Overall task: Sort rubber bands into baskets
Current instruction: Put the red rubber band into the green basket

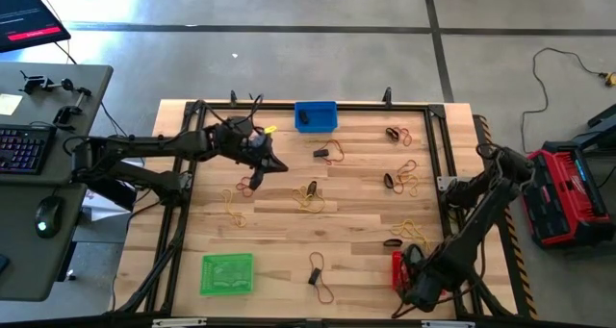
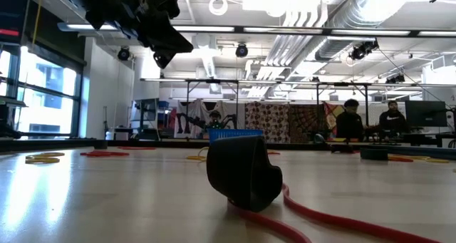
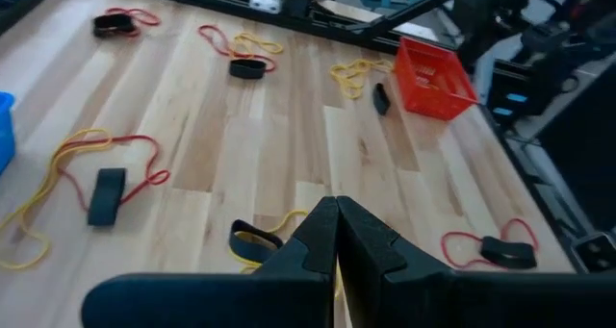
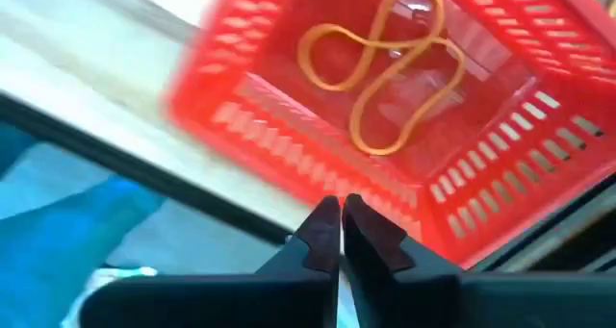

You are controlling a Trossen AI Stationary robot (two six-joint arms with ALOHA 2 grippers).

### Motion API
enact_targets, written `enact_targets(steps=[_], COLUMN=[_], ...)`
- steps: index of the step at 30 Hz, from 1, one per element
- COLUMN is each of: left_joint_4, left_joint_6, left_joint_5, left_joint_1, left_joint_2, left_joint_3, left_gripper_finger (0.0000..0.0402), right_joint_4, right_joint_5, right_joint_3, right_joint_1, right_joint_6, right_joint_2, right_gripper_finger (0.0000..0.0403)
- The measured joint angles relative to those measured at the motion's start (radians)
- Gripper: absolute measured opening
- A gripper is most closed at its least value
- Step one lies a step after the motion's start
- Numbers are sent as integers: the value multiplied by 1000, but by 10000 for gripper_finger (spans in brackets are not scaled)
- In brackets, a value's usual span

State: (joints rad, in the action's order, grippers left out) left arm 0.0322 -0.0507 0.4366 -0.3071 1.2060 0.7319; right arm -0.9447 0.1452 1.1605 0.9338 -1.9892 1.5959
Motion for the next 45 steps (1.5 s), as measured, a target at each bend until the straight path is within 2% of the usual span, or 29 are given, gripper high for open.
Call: enact_targets(steps=[3, 9, 16, 21, 25, 32, 37, 41, 45], left_joint_4=[-1, -18, -32, -31, -31, -25, -16, 3, -2], left_joint_6=[28, 43, 10, -9, -25, -30, -115, -155, -203], left_joint_5=[38, 91, 136, 135, 128, 28, -61, -197, -263], left_joint_1=[-21, -49, -54, -52, -52, -52, -47, -18, 4], left_joint_2=[0, 0, 0, 0, 0, 0, 0, 0, 0], left_joint_3=[0, 0, 0, 0, 0, 0, 0, 0, 0], left_gripper_finger=[0, 0, 0, 0, 0, 0, 0, 0, 0], right_joint_4=[-33, -57, -17, 41, 53, 111, 274, 361, 446], right_joint_5=[-100, -382, -414, -326, -229, -82, 92, 86, 83], right_joint_3=[64, 127, 127, 127, 128, 123, 43, -41, -108], right_joint_1=[-33, -155, -399, -612, -776, -1044, -1211, -1289, -1296], right_joint_6=[23, 147, 458, 776, 1098, 1607, 1809, 1904, 2093], right_joint_2=[0, -1, -1, -1, -1, -1, -1, -1, 0], right_gripper_finger=[14, 6, 1, 0, 0, 0, 0, 2, 28])
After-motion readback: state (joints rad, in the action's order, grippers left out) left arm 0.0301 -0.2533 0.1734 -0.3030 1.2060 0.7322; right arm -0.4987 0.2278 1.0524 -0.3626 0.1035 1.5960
